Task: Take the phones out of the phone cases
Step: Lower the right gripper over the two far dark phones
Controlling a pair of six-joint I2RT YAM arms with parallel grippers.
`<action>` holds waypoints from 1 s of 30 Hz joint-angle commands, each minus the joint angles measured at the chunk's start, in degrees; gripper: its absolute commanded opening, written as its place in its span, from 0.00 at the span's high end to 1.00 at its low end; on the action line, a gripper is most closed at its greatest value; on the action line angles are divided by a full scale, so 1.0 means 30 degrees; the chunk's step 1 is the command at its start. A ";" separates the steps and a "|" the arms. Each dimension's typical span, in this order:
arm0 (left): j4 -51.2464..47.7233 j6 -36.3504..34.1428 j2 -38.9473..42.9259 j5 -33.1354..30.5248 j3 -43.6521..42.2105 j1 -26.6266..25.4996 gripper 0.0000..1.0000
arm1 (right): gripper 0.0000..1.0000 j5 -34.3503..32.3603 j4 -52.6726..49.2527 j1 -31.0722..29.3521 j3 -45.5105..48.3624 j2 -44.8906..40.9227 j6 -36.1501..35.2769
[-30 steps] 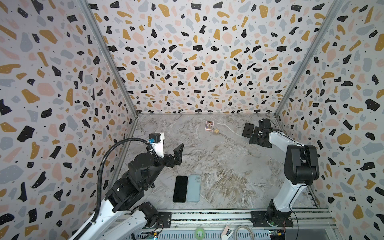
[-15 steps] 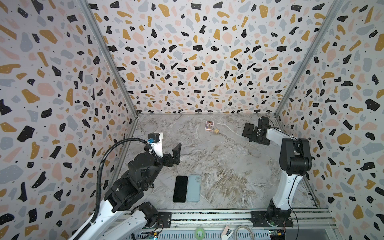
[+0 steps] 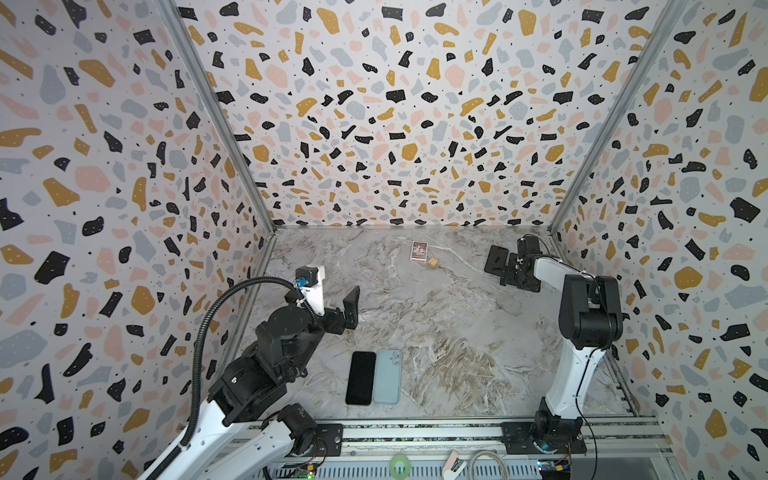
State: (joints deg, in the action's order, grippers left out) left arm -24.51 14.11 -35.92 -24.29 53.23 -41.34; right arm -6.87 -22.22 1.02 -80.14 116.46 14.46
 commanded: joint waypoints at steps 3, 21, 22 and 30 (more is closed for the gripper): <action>0.0150 -0.0396 0.0182 -0.0389 0.0332 0.0099 0.01 | 0.16 0.0005 -0.0182 0.0098 -0.0967 0.0419 -0.0040; 0.0422 -0.0576 0.0026 -0.0568 0.0129 0.0099 0.00 | 0.18 0.0270 -0.0614 0.0511 -0.3175 0.2439 0.0301; 0.0434 -0.0579 -0.0037 -0.0565 0.0127 0.0099 0.00 | 0.18 0.0248 -0.0690 0.0538 -0.3410 0.2633 0.0295; 0.0610 -0.0717 -0.0301 -0.0638 -0.0005 0.0099 0.00 | 0.18 0.0532 -0.1437 0.0926 -0.5603 0.4182 0.0376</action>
State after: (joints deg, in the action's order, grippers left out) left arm -25.30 12.95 -36.91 -25.04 53.23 -41.34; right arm -5.34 -22.83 3.36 -94.59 126.98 15.38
